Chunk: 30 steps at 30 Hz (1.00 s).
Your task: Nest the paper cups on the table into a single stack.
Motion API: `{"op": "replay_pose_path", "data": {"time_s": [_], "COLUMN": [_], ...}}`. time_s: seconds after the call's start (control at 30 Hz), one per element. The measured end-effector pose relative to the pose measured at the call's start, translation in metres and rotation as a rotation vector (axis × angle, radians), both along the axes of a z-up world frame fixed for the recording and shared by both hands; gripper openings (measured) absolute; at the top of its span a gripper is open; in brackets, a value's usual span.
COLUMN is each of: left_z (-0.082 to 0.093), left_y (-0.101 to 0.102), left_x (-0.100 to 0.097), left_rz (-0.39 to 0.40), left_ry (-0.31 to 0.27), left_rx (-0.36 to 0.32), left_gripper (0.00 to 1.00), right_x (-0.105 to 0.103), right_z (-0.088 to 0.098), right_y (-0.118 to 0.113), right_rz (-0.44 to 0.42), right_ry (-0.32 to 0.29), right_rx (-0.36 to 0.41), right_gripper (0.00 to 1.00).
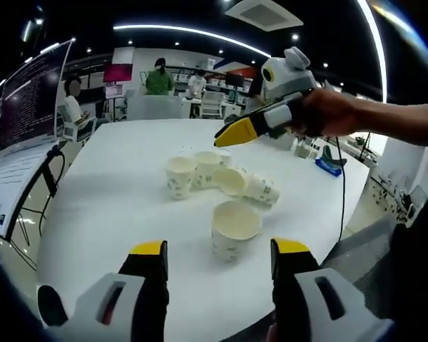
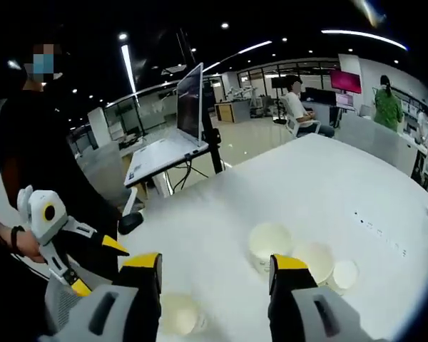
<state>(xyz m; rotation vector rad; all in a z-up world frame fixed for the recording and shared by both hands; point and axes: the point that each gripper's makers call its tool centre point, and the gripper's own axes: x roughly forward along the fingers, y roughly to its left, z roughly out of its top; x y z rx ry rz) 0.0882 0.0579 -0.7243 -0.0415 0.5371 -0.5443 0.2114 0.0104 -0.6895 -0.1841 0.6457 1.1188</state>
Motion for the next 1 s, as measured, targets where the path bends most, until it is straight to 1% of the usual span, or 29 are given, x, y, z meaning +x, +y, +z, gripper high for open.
{"op": "replay_pose_path", "data": {"time_s": [0.17, 0.27, 0.33, 0.4, 0.47, 0.5, 0.53, 0.6, 0.63, 0.7, 0.8, 0.83, 0.93, 1.0], "left_z": [0.001, 0.003, 0.004, 0.004, 0.0, -0.001, -0.002, -0.003, -0.003, -0.001, -0.001, 0.0, -0.003, -0.003], "left_y": [0.001, 0.002, 0.002, 0.0, -0.002, -0.002, -0.003, -0.003, -0.003, -0.002, 0.0, 0.0, 0.001, 0.002], "left_x": [0.006, 0.01, 0.01, 0.009, 0.009, 0.009, 0.009, 0.011, 0.011, 0.012, 0.015, 0.015, 0.016, 0.015], "left_rz": [-0.008, -0.002, 0.004, -0.005, -0.017, -0.02, -0.025, -0.029, -0.032, -0.037, -0.038, -0.039, -0.044, -0.04], "left_ry": [-0.014, -0.033, -0.031, -0.032, -0.024, -0.022, -0.02, -0.018, -0.017, -0.021, -0.024, -0.025, -0.025, -0.023], "left_rx": [0.006, -0.002, -0.014, -0.019, -0.015, -0.015, -0.017, -0.019, -0.018, -0.016, -0.016, -0.017, -0.008, -0.011], "left_gripper": [0.59, 0.6, 0.6, 0.59, 0.59, 0.59, 0.59, 0.6, 0.6, 0.6, 0.61, 0.61, 0.61, 0.61], "right_x": [0.01, 0.014, 0.017, 0.023, 0.024, 0.031, 0.033, 0.034, 0.038, 0.045, 0.047, 0.052, 0.055, 0.057], "right_z": [-0.006, -0.008, -0.01, -0.014, -0.02, -0.027, -0.031, -0.039, -0.049, -0.061, -0.077, -0.083, -0.087, -0.098], "right_y": [0.009, 0.016, 0.018, 0.022, 0.024, 0.03, 0.032, 0.029, 0.031, 0.036, 0.045, 0.047, 0.047, 0.049], "right_rz": [0.027, 0.049, 0.056, 0.072, 0.086, 0.094, 0.103, 0.123, 0.13, 0.16, 0.178, 0.175, 0.169, 0.167], "right_ry": [-0.012, -0.016, -0.016, -0.029, -0.034, -0.034, -0.04, -0.046, -0.045, -0.05, -0.042, -0.034, -0.017, -0.009], "right_rx": [-0.04, -0.059, -0.075, -0.113, -0.14, -0.161, -0.178, -0.237, -0.263, -0.305, -0.335, -0.339, -0.365, -0.377], "right_gripper": [0.6, 0.59, 0.59, 0.58, 0.57, 0.56, 0.55, 0.53, 0.53, 0.53, 0.52, 0.52, 0.5, 0.49]}}
